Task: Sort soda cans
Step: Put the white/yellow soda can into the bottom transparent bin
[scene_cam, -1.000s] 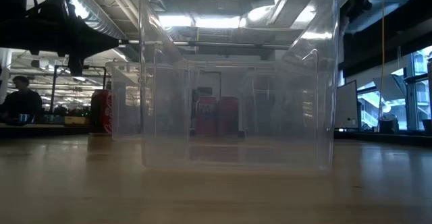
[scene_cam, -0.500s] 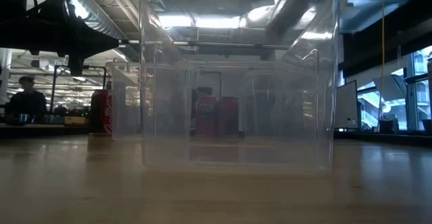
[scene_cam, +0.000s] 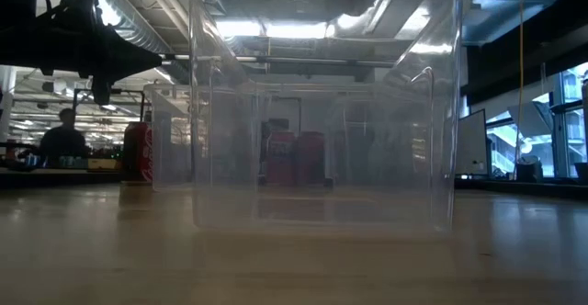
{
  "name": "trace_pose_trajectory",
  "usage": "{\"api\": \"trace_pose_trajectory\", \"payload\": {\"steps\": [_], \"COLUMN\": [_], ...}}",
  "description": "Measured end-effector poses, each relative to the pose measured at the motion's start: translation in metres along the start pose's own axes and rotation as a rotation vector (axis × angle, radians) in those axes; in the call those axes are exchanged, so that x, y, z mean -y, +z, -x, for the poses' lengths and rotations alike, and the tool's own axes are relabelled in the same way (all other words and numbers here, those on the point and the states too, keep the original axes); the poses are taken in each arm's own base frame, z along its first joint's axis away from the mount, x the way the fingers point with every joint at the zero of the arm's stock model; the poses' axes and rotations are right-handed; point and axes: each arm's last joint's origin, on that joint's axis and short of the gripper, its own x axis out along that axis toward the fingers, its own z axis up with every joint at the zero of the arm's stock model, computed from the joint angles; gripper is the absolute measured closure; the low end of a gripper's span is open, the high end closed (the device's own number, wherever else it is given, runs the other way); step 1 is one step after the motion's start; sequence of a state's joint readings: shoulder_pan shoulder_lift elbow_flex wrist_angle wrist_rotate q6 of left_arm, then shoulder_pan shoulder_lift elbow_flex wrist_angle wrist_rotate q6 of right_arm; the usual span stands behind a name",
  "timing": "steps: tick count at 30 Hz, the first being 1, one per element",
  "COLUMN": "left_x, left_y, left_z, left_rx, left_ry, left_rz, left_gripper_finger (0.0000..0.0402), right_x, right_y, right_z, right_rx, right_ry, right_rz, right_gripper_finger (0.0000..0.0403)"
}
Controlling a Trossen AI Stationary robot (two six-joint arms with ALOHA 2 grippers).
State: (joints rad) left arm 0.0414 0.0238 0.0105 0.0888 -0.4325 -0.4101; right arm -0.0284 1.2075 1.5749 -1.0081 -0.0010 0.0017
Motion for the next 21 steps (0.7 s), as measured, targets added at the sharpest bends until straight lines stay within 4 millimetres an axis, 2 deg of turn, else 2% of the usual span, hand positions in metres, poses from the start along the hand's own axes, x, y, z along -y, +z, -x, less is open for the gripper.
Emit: {"api": "trace_pose_trajectory", "payload": {"steps": [6,14,17,21], "left_x": [0.000,-0.001,-0.001,-0.001], "left_y": [0.000,-0.001,-0.002,-0.002], "left_z": [0.000,0.000,0.000,0.000], "left_rx": [-0.003,-0.013,-0.021,-0.021], "left_ry": [0.001,0.005,0.008,0.007], "left_rz": [-0.019,-0.033,-0.036,-0.038], "left_gripper_finger": [0.0391,0.0391,0.0391,0.0391], "right_x": [-0.038,-0.084,-0.097,-0.104], "right_y": [0.003,-0.004,-0.008,-0.013], "right_z": [-0.028,-0.068,-0.081,-0.095], "right_rx": [-0.055,-0.181,-0.223,-0.265], "right_ry": [0.123,0.228,0.242,0.180], "right_rz": [0.104,0.187,0.211,0.234], "right_gripper_finger": [0.0155,0.0155,0.0155,0.0155]}}
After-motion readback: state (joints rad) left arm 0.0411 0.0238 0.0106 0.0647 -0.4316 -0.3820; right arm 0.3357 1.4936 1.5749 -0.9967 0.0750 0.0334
